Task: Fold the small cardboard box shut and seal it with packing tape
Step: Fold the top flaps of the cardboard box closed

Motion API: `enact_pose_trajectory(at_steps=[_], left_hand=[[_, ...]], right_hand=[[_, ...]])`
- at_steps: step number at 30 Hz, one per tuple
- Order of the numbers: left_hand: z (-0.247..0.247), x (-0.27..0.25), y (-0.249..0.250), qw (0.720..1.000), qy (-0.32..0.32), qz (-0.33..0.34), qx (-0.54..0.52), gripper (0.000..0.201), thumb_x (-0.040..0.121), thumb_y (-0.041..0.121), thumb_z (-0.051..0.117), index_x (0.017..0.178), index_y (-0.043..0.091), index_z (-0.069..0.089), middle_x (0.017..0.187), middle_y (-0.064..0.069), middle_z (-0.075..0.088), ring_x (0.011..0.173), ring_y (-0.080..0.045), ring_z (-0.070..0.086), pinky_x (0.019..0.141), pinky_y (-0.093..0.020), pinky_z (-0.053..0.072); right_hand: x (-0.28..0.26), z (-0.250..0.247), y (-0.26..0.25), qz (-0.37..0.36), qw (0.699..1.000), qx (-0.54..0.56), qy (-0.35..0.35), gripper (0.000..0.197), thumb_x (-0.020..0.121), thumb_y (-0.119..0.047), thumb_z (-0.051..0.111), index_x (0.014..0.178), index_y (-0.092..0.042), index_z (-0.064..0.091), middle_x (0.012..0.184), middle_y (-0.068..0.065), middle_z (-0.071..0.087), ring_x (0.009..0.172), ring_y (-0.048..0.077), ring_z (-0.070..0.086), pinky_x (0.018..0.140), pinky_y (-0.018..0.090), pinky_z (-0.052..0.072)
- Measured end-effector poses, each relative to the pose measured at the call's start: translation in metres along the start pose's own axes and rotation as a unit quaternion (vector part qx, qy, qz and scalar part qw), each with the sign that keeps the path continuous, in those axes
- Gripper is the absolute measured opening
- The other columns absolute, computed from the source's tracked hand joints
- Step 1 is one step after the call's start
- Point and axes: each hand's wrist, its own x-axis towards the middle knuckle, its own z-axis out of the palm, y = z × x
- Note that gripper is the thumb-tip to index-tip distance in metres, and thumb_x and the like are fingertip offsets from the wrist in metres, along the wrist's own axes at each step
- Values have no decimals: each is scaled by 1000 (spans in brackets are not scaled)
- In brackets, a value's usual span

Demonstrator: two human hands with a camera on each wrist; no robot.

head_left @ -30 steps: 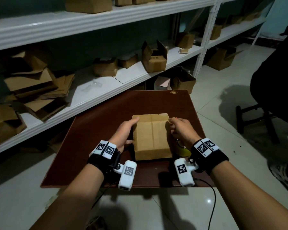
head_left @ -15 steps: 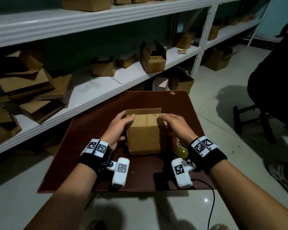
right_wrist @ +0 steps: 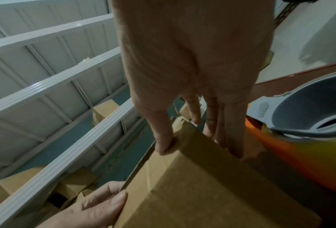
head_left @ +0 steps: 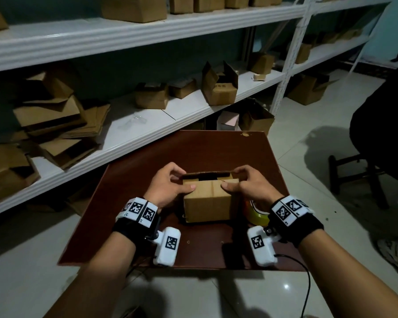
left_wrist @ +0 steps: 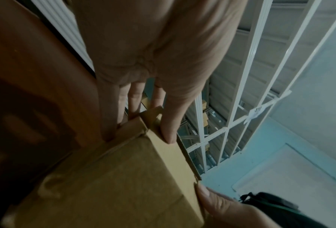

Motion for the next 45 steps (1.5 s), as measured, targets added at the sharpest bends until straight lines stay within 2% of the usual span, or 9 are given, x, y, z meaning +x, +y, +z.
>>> enact_pose_trajectory(at_steps=[6, 16, 21, 25, 31, 36, 40, 42, 45], left_hand=[[4, 7, -8, 995, 21, 30, 88, 30, 63, 25, 102, 73, 21, 74, 93, 5, 76, 104, -24, 70, 95, -47, 56], [10, 5, -13, 995, 3, -1, 98, 27, 58, 13, 103, 57, 16, 76, 87, 5, 81, 97, -16, 75, 97, -46, 60], [17, -4, 2, 988, 8, -146, 47, 42, 68, 10, 98, 94, 15, 67, 108, -7, 70, 99, -30, 73, 69, -50, 67], [13, -9, 9, 963, -89, -253, 38, 40, 86, 19, 84, 118, 3, 66, 115, -18, 71, 97, -40, 75, 77, -56, 66], [21, -7, 9, 964, -87, -240, 71, 33, 94, 23, 74, 118, 0, 67, 116, -19, 67, 99, -39, 71, 75, -53, 67], [35, -10, 15, 961, -126, -200, 146, 25, 102, 20, 52, 107, -1, 65, 101, -20, 69, 92, -40, 75, 84, -56, 64], [39, -4, 11, 955, -157, -210, 141, 52, 100, 61, 53, 119, 15, 69, 116, -11, 73, 100, -34, 74, 80, -46, 67], [39, 0, 1, 955, -155, -201, 153, 76, 84, 82, 55, 125, 19, 70, 121, -7, 73, 102, -30, 74, 76, -41, 66], [40, 15, -24, 960, -128, -175, 178, 104, 53, 92, 63, 134, 27, 66, 136, 1, 69, 114, -25, 69, 93, -45, 61]], right_hand=[[10, 4, -2, -1, 998, -47, -33, 76, 73, -31, 93, 139, -20, 57, 138, 4, 57, 129, 25, 54, 106, 37, 48], [8, 0, -3, 4, 990, -122, -68, 60, 60, -16, 99, 103, -20, 57, 111, 8, 65, 107, 29, 63, 95, 51, 56], [6, 0, -1, -7, 992, -110, -61, 51, 67, -12, 95, 101, -17, 57, 106, 8, 65, 105, 30, 64, 91, 49, 57], [9, -4, 2, -14, 992, -116, -53, 48, 72, -22, 94, 106, -14, 62, 104, 5, 66, 103, 25, 63, 94, 46, 55], [13, -12, 7, 9, 997, -47, -55, 27, 84, -7, 83, 106, 0, 68, 95, 12, 72, 93, 29, 70, 97, 50, 56], [12, -16, 10, 27, 997, -24, -64, 27, 81, 2, 83, 103, 4, 68, 88, 14, 70, 81, 23, 70, 77, 36, 60], [12, -14, 9, 30, 998, 0, -60, 24, 80, 5, 82, 97, -2, 66, 83, 13, 69, 70, 19, 70, 68, 32, 61], [13, -13, 10, 31, 998, 1, -51, 24, 80, 4, 83, 96, -4, 67, 81, 11, 71, 69, 19, 71, 77, 37, 61], [13, -14, 7, 25, 998, -25, -57, 23, 80, -1, 85, 98, -2, 70, 83, 10, 73, 74, 19, 71, 80, 37, 61]])
